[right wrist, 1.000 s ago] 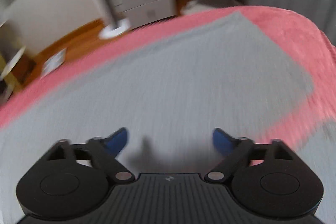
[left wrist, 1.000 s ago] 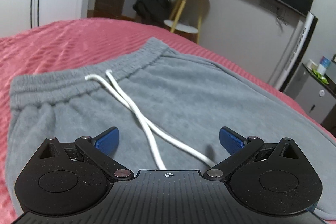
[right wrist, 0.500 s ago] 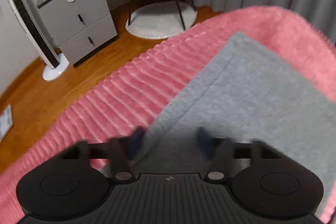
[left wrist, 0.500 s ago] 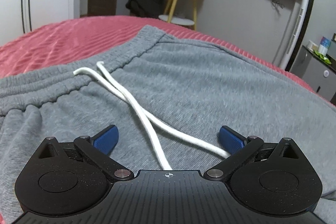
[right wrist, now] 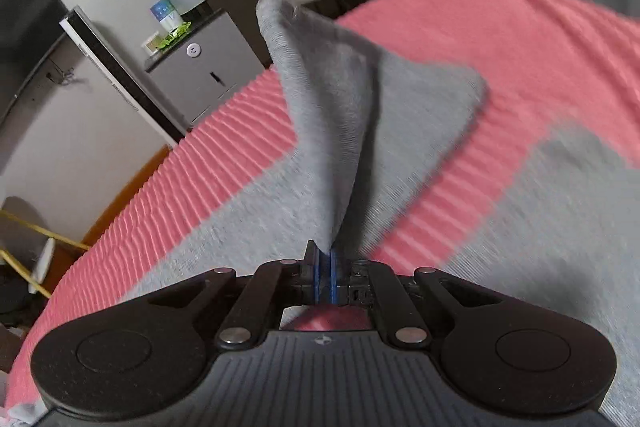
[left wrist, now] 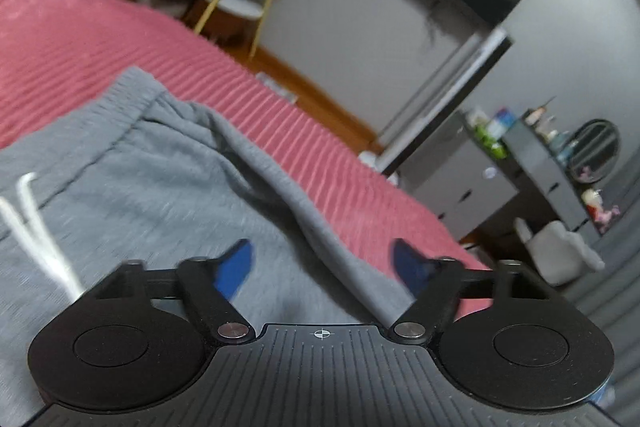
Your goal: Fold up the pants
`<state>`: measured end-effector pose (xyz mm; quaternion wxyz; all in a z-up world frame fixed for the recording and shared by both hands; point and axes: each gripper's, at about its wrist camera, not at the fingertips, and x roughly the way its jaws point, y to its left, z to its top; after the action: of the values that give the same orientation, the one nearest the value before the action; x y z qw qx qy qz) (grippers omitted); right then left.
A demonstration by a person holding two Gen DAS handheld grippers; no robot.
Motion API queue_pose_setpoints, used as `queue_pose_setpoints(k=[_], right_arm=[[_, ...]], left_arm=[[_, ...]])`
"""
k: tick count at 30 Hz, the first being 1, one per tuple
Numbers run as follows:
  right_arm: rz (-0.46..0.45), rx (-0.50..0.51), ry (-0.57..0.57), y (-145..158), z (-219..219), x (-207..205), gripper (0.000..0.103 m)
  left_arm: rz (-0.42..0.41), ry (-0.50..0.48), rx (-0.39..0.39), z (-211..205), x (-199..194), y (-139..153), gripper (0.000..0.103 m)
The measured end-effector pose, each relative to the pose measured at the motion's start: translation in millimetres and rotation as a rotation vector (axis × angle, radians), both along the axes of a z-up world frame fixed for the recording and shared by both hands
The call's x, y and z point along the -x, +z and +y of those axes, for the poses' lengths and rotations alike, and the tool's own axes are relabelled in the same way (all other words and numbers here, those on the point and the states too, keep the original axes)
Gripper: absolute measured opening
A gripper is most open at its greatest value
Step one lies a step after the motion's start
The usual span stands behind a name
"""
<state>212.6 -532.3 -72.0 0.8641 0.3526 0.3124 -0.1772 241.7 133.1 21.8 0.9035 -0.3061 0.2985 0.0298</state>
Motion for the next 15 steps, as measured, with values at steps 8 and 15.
queue_pose_setpoints(k=[8, 15], right_arm=[[0.006, -0.028, -0.115, -5, -32, -19, 0.033], [-0.031, -0.153, -0.199, -15, -48, -18, 0.027]], left_arm=[[0.122, -0.003, 0.122, 12, -71, -28, 0.07], [0.135, 0.007, 0.26, 31, -78, -47, 0.069]])
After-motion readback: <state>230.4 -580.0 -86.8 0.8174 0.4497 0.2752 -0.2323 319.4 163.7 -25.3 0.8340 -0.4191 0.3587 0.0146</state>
